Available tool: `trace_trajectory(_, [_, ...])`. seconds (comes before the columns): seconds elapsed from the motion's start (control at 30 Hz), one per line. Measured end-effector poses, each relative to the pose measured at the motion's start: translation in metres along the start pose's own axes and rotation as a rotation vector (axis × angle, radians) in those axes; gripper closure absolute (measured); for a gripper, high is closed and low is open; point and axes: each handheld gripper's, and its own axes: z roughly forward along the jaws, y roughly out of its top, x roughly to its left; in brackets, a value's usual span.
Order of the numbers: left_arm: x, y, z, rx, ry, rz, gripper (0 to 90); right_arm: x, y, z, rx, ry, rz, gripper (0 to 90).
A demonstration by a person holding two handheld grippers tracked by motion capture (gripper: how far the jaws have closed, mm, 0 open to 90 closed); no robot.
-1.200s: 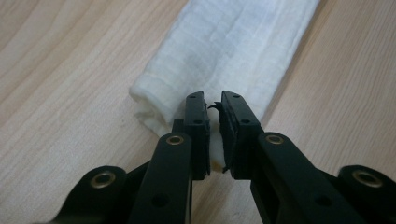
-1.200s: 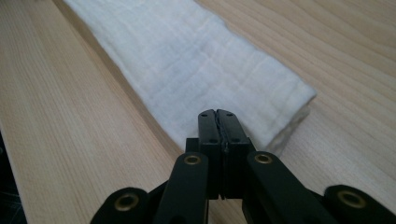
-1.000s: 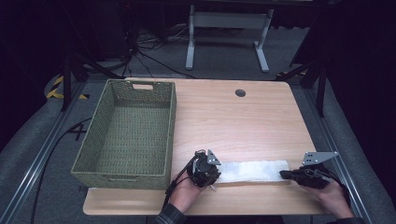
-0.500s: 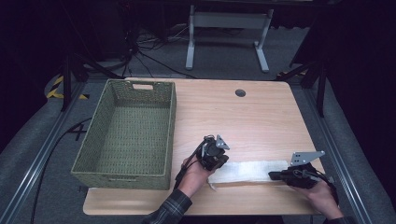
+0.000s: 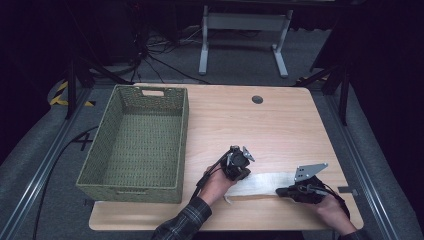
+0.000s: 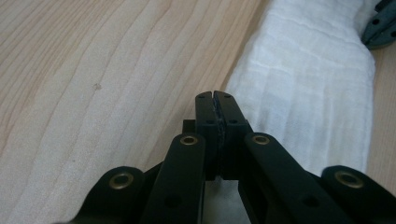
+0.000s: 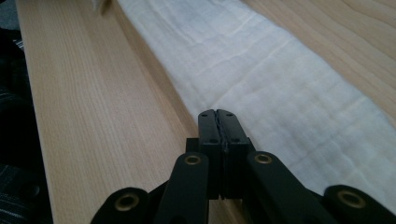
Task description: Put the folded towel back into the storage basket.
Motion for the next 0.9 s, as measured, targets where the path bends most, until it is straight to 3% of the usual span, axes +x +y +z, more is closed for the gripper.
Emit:
trace_trajectory(0.37, [-0.007, -0.015, -0.009, 0.016, -0.010, -0.018, 89.3, -0.013, 0.007, 0.003, -0.001, -0.055, 0.007, 89.9])
trace_trajectory(0.6, [-0.016, -0.024, -0.016, 0.040, -0.013, -0.001, 89.0, -0.023, 0.015, 0.009, -0.012, -0.056, 0.018, 89.9])
trace_trajectory(0.9, [-0.028, -0.032, -0.021, 0.057, -0.037, 0.015, 88.7, -0.031, 0.032, 0.023, -0.017, -0.068, -0.003, 89.9])
